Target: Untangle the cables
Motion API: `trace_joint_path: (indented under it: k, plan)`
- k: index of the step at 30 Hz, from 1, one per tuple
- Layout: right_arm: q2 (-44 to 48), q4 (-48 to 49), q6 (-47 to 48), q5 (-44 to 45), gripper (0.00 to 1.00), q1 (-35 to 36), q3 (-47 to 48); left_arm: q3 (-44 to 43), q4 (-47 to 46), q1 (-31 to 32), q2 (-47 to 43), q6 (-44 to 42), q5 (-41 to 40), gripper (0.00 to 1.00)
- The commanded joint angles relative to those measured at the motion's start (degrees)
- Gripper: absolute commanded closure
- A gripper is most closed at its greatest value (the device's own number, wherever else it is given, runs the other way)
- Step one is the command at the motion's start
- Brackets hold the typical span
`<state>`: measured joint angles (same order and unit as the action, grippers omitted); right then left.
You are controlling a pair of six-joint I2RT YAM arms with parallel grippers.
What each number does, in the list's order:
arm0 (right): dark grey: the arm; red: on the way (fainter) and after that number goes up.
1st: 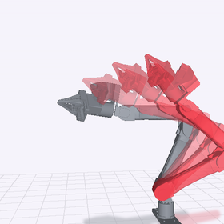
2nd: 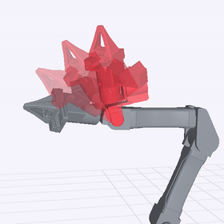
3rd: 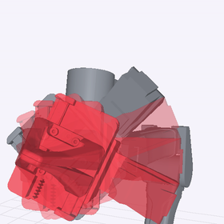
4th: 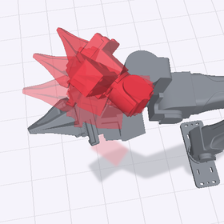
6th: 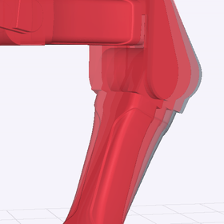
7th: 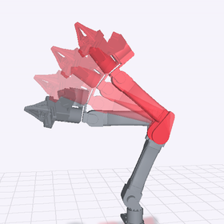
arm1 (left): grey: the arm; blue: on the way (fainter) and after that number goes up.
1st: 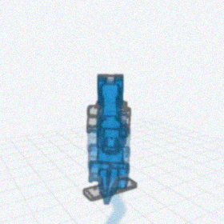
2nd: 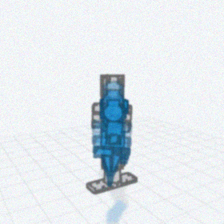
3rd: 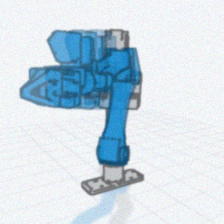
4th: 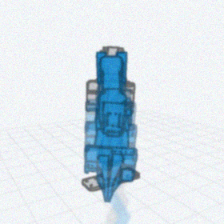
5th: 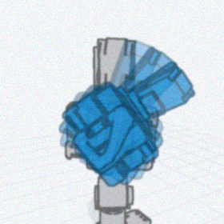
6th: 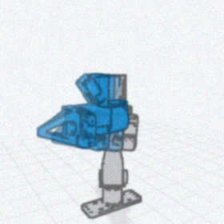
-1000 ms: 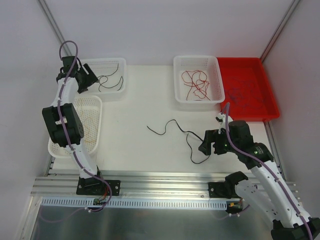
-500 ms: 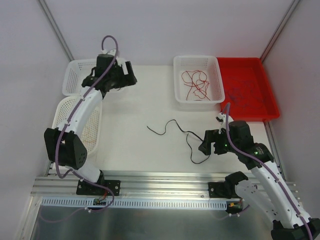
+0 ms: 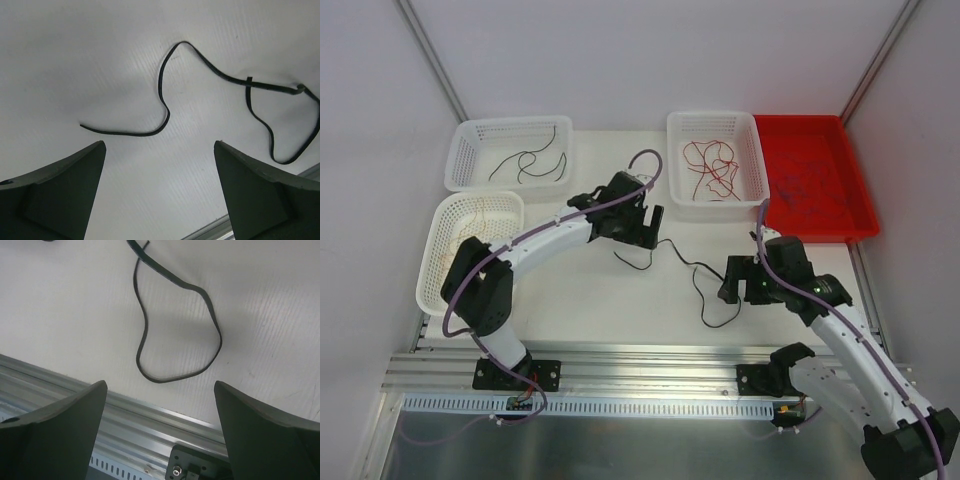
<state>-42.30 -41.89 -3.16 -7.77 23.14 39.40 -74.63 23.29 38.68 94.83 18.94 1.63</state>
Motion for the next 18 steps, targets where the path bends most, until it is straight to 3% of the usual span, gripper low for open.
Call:
trace_joint_path:
  k: [1,18]
  plan:
    - [-4.9,3.3,-3.2,4.0,0.07,0.3,-1.2,2.3,0.9,2.1,0.4,2.6,-2.9,0.09]
    - [-32.8,26.9,4.6,6.2,0.26,3.3,2.9,20.7,0.8,3.2,-13.2,9.5,-5.8,0.09]
